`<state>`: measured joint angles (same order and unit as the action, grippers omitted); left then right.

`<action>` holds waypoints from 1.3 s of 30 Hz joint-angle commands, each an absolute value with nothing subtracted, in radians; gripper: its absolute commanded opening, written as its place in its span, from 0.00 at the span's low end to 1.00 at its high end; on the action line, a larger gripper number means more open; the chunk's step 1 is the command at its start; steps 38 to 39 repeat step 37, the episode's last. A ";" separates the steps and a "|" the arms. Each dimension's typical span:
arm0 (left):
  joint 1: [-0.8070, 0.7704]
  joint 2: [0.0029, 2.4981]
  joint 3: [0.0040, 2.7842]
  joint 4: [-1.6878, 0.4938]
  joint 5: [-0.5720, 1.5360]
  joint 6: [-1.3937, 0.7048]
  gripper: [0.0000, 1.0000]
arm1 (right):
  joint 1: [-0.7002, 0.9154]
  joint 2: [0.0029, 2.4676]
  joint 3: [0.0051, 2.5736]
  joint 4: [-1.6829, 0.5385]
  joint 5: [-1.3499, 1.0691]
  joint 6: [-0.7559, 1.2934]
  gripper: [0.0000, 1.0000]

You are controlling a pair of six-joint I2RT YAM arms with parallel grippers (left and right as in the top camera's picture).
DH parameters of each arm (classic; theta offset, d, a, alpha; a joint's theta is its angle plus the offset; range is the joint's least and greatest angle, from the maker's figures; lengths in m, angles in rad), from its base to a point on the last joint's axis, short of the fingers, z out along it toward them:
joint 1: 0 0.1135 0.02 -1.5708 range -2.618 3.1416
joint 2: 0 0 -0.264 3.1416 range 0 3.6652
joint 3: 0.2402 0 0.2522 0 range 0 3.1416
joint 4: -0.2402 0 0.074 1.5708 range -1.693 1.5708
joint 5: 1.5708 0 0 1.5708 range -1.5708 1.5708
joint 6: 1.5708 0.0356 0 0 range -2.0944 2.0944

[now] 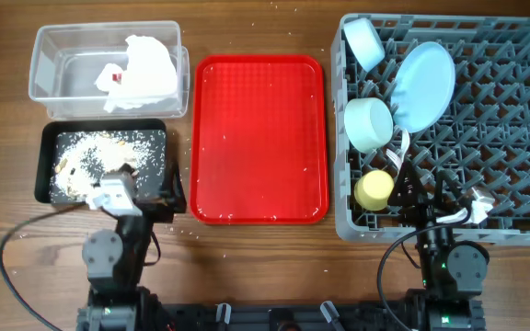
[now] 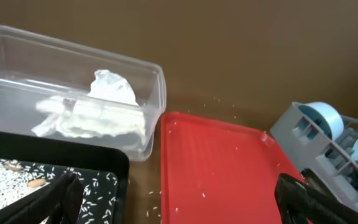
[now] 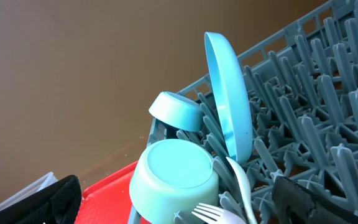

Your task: Sort waste into correct bins and load items into the dishwasher rack

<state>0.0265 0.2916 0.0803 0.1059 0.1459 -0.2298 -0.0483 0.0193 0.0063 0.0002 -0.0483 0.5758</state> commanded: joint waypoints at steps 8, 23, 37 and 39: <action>0.028 0.003 0.006 -0.065 0.133 -0.218 1.00 | -0.043 0.010 0.005 0.002 -0.061 0.583 1.00; 0.028 0.003 0.006 -0.065 0.133 -0.217 1.00 | -0.043 0.010 0.005 0.002 -0.061 0.583 1.00; 0.028 0.003 0.006 -0.065 0.133 -0.217 1.00 | -0.043 0.010 0.005 0.002 -0.061 0.583 1.00; 0.028 0.003 0.006 -0.065 0.133 -0.217 1.00 | -0.043 0.010 0.005 0.002 -0.061 0.583 1.00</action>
